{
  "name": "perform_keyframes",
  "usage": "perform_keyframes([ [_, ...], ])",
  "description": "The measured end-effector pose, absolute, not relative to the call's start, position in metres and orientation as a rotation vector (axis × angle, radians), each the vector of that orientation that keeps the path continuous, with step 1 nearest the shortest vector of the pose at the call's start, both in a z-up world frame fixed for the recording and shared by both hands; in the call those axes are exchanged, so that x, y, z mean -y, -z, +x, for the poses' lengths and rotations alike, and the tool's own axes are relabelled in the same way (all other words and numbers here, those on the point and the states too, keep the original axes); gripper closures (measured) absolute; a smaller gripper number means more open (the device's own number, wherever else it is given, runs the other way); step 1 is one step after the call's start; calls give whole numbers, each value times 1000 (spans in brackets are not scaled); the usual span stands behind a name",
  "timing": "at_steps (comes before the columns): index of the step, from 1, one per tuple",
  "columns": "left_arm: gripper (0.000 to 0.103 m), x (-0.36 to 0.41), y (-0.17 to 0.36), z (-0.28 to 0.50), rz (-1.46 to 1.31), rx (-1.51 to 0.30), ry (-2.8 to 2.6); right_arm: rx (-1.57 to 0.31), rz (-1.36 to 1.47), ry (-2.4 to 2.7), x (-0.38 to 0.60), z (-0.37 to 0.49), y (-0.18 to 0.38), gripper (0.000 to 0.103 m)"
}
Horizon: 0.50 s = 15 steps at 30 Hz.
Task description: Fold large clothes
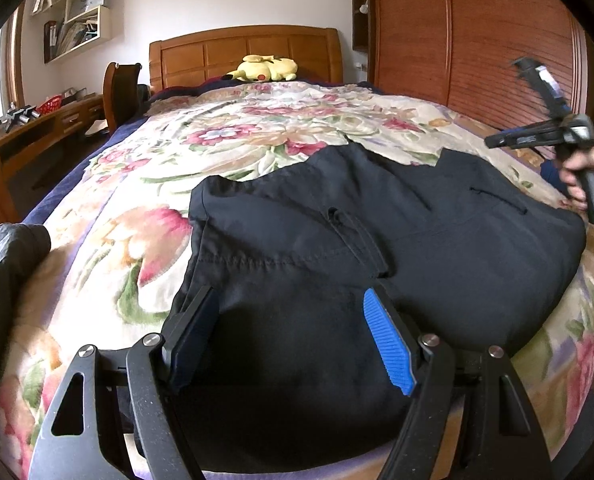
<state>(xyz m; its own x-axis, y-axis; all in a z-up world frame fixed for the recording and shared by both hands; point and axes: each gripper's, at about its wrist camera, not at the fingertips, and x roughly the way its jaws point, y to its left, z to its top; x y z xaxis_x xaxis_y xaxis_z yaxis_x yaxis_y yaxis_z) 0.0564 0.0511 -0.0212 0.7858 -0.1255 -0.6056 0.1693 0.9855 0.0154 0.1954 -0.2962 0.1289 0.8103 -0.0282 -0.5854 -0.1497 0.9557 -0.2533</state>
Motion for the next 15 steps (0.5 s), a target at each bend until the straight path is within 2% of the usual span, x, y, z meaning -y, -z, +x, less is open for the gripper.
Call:
perform_keyframes([
  [4,27,-49,26,57,91,-671,157,-566,-273,-196,276,137,-120,50],
  [9,27,-45,30,58,114,-684,150,-516,-269,-342,240,81,-90,50],
  [15,27,-46,32,57,108,-688,151,-513,-258,-445,209,55,-57,50],
])
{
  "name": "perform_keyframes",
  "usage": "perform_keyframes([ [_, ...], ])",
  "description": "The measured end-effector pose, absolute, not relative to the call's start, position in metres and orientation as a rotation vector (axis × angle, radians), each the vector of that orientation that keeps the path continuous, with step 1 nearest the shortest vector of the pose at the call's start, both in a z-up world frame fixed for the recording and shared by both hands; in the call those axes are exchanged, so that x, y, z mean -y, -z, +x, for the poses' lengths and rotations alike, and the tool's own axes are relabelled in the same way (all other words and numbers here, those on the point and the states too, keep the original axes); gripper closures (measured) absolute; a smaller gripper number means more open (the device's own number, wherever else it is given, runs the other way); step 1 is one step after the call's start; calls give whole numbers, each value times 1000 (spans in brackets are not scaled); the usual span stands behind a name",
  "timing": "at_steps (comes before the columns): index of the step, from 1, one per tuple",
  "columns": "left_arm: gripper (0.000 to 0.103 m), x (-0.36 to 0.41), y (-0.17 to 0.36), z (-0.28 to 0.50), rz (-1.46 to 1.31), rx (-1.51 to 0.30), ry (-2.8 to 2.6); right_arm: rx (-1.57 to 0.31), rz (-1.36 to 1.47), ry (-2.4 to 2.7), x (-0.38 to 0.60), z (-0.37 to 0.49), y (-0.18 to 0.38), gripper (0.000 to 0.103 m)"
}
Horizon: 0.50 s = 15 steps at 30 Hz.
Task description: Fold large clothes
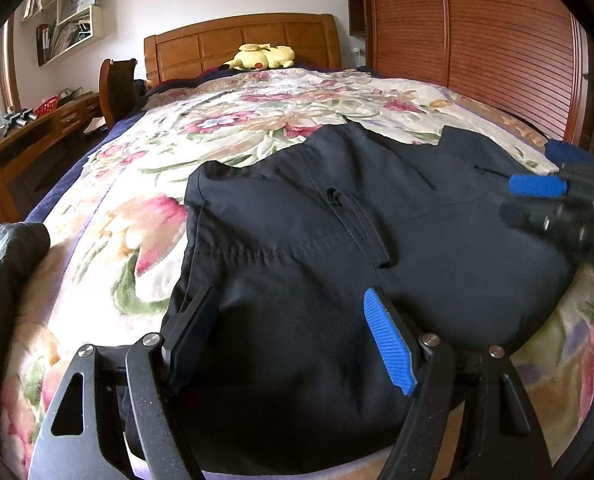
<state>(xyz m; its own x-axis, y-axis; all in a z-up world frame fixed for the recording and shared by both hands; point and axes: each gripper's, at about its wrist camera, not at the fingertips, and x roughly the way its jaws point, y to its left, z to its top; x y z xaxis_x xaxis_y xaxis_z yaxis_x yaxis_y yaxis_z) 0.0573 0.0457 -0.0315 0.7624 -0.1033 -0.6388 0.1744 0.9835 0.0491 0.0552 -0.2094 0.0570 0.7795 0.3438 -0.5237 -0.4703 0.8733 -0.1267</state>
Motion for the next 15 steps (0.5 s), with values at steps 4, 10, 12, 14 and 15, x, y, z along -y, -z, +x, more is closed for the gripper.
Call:
perform_keyframes([
  [4,27,-47,33,55,103,-695,157,-558,-295,-446,204,58,-31,50],
  [10,27,-44,35,55,120,-700,155,-605,-329,-429,201,68,-12,50],
  [12,27,-44,35,55,121,-699,155,-597,-343,-415,196,70,-13,50],
  [14,27,-44,35,55,122,-697,152,-581,-337,-399,197,65,-18,50],
  [15,27,-45,35,54,122,-695,151,-575,-320,-394,199,60,-22,50],
])
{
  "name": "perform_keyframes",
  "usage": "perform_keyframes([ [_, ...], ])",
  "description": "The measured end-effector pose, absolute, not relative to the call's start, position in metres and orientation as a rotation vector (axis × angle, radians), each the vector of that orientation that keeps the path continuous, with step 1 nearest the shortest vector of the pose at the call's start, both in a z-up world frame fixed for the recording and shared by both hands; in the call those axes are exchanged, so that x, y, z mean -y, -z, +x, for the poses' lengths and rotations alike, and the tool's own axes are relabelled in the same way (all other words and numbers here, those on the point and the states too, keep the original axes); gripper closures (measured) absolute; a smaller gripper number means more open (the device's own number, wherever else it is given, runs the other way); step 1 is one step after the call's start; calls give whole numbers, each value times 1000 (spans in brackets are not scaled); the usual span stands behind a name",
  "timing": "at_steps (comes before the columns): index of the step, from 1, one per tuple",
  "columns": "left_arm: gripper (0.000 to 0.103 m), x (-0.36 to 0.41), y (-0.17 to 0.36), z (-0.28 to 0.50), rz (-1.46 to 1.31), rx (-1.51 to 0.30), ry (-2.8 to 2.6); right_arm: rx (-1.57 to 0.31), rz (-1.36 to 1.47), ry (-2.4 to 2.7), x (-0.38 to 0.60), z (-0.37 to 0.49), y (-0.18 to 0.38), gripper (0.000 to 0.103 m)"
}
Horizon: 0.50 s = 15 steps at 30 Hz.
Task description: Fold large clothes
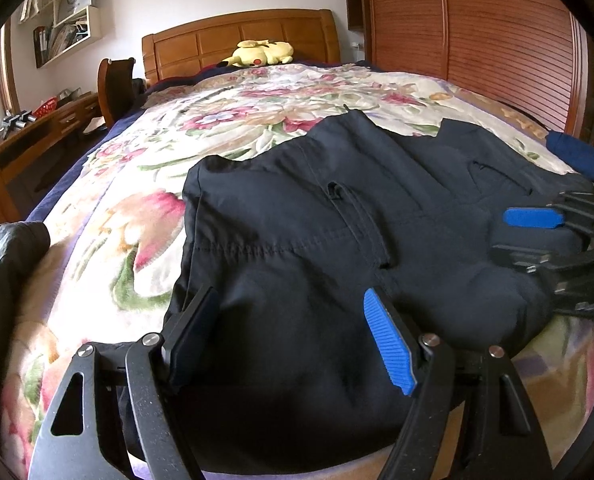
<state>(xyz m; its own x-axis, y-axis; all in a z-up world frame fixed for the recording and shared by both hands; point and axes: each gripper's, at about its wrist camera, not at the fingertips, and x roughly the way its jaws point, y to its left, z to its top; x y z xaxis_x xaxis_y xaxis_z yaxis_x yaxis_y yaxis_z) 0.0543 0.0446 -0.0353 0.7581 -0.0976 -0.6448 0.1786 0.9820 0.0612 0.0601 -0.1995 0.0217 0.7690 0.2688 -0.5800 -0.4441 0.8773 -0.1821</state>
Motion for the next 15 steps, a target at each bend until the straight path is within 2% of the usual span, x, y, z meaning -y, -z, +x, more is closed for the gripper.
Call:
perform_keyframes([
  [9,27,-46,36,52,125,-681,147,-543,-326,-416,216,20,-18,50],
  [15,27,-47,35,50,119,-675,148,-498,-266,-304,257,15,-55,50],
])
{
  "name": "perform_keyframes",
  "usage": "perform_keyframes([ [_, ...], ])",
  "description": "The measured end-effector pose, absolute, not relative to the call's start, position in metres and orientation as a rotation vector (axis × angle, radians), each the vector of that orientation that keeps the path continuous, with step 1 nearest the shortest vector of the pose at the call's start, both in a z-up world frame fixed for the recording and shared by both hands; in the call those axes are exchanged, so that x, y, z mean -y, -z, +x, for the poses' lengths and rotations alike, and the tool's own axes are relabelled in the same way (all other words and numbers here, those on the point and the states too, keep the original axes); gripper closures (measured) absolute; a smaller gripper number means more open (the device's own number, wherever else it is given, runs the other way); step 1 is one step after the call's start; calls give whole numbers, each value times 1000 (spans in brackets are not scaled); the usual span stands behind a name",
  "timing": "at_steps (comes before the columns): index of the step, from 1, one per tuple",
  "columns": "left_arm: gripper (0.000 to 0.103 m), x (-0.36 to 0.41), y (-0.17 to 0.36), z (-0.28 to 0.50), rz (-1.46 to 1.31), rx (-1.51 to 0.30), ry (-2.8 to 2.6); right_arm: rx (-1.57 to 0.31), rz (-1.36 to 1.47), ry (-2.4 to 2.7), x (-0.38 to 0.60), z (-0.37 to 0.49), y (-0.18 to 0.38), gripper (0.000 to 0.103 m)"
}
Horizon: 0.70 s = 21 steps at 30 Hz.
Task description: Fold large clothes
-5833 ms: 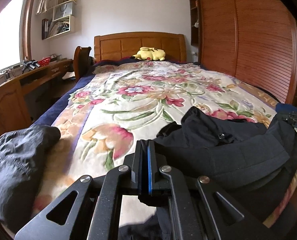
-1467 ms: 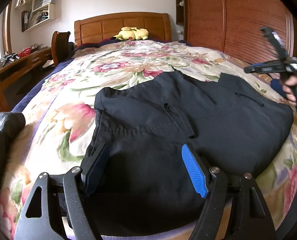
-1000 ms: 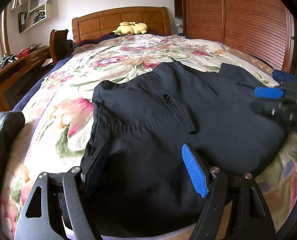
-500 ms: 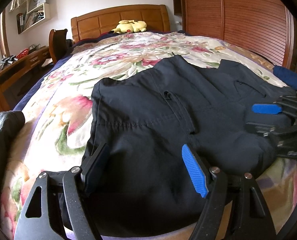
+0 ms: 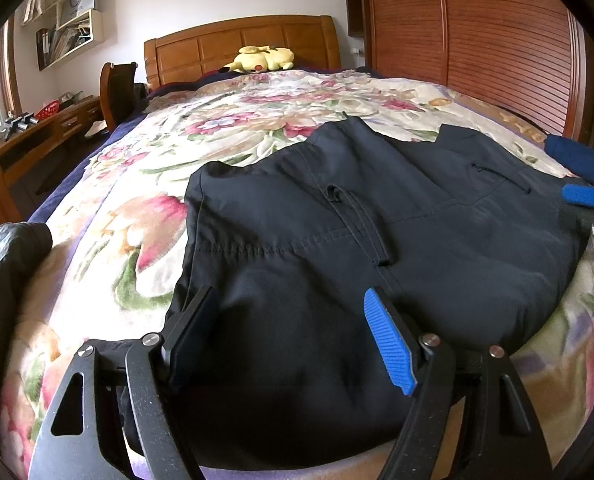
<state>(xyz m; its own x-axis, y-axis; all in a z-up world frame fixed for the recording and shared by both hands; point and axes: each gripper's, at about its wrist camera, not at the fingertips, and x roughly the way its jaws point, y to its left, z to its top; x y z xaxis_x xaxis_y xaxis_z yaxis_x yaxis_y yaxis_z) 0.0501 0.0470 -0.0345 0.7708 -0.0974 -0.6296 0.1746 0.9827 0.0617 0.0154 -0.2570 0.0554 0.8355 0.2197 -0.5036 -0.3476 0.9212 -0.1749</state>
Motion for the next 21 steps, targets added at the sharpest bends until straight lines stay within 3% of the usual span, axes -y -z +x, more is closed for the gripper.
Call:
perform_keyframes([
  [11,27,-47,33,48,118,-659,147,-567,-217,-168,311,47,-21,50],
  [21,27,-47,33,44,119,-644,133,-491,-246,-124,297,26,-48,50],
])
